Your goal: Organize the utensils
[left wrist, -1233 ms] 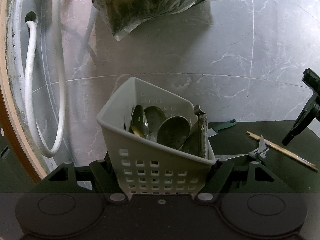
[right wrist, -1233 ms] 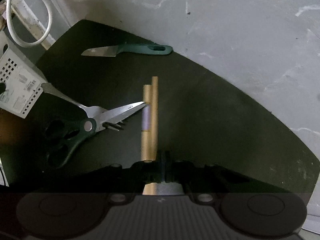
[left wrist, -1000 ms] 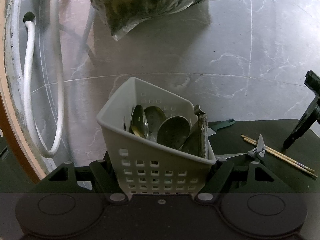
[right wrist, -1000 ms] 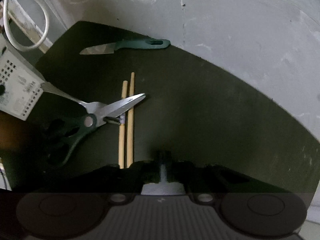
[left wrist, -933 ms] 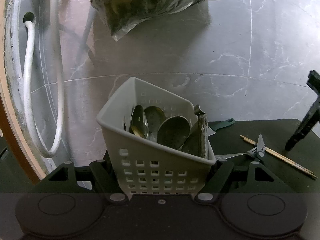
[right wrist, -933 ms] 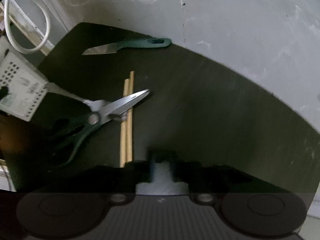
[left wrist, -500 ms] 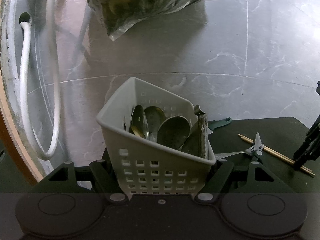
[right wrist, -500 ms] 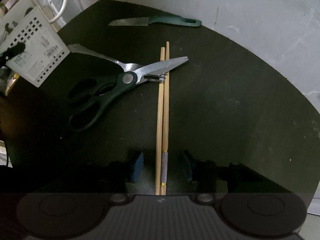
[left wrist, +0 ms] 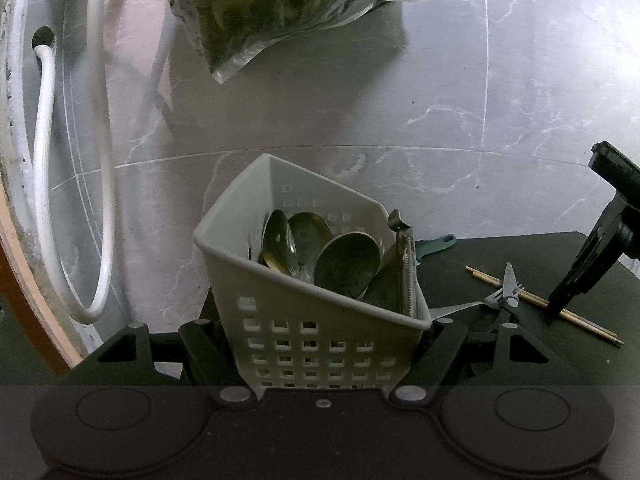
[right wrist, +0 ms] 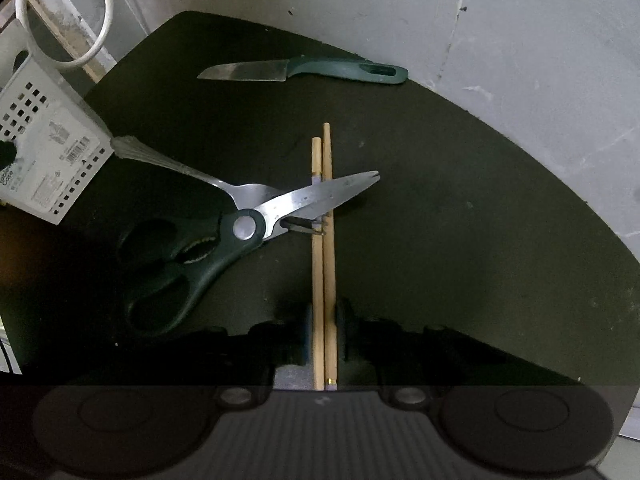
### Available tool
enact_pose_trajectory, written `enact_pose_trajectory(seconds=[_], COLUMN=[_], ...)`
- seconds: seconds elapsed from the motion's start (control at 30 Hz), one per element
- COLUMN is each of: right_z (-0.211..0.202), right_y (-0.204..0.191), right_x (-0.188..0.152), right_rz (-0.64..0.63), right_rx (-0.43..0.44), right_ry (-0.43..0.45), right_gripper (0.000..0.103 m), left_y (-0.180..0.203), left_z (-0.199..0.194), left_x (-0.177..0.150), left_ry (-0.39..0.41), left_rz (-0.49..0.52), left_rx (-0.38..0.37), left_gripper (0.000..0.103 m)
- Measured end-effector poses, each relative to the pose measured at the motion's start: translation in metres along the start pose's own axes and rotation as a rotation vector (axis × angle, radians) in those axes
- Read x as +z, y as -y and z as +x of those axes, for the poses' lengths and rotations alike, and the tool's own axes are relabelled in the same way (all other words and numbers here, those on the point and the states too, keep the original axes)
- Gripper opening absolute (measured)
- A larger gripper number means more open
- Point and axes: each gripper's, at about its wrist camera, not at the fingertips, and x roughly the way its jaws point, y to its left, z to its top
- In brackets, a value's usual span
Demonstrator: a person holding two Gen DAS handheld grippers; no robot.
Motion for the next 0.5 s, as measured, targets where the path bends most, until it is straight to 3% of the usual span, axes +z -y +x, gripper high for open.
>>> enact_pose_trajectory(seconds=[0.23,0.27,0.3,0.5], right_z=[-0.005,-0.006,-0.010,-0.013], right_y=[0.004,0.006,0.008,0.016], right_x=[-0.010,-0.012,-0.014,-0.021], right_rz=[0.057,0.065,0.074,0.106], right_rx=[-0.005,-0.006,-0.014,-0.027], right_ry=[0.023,0.024,0.035,0.030], right_gripper=[0.012,0.009,0.000,0.000], left_y=[-0.001,-0.001,-0.001,-0.003], left_z=[-0.001,-0.001,0.000,0.003], left_x=[0.000,0.000,0.000,0.002], left_ry=[0.002,0.002,0.003,0.002], left_rz=[0.008,0.008,0.009,0.016], left_rx=[-0.010,-0.011,-0.013,-0.026], left_gripper=[0.077,0.077,0.077,0.077])
